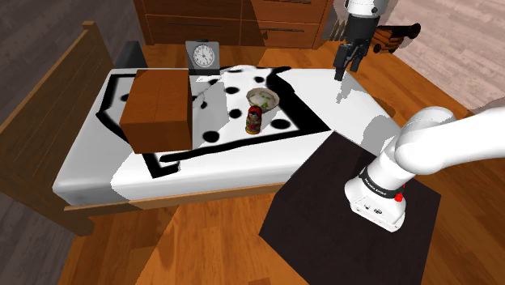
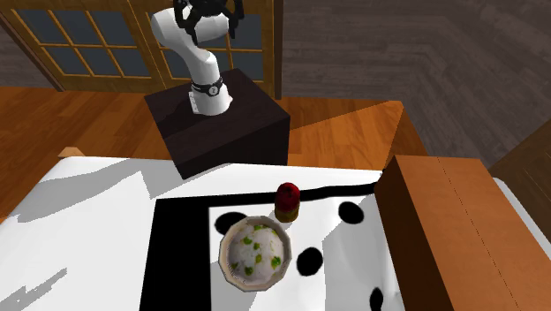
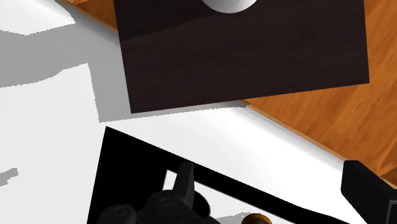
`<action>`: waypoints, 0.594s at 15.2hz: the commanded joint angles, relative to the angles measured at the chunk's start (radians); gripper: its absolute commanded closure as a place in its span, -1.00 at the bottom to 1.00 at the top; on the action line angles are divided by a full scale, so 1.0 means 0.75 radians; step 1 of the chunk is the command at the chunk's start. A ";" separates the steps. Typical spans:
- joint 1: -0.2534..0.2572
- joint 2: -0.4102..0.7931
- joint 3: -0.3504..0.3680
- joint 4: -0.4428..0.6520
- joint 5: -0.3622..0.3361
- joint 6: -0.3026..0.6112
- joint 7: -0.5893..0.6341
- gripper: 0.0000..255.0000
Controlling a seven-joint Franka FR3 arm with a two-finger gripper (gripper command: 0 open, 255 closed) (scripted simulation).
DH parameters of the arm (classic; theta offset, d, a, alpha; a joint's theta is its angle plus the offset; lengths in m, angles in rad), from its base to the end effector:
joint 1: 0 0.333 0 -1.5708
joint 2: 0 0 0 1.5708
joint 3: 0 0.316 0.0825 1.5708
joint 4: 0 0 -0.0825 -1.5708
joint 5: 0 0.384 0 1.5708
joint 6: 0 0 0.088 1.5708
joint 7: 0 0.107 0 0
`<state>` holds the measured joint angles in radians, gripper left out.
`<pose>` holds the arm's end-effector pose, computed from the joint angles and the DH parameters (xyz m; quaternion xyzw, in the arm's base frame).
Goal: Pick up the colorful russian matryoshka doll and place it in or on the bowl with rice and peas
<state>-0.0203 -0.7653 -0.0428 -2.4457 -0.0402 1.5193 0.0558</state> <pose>0.3002 -0.0259 0.5380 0.9954 -0.0515 -0.0806 0.0055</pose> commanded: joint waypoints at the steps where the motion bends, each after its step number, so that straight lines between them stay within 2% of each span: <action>1: 0.000 0.000 0.000 0.000 0.000 0.000 0.000 -1.00; 9: 0.035 0.172 -0.077 -0.198 -0.023 0.511 -0.154 -1.00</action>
<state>-0.0003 -0.6621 -0.0958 -2.5881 -0.0584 1.8525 -0.0461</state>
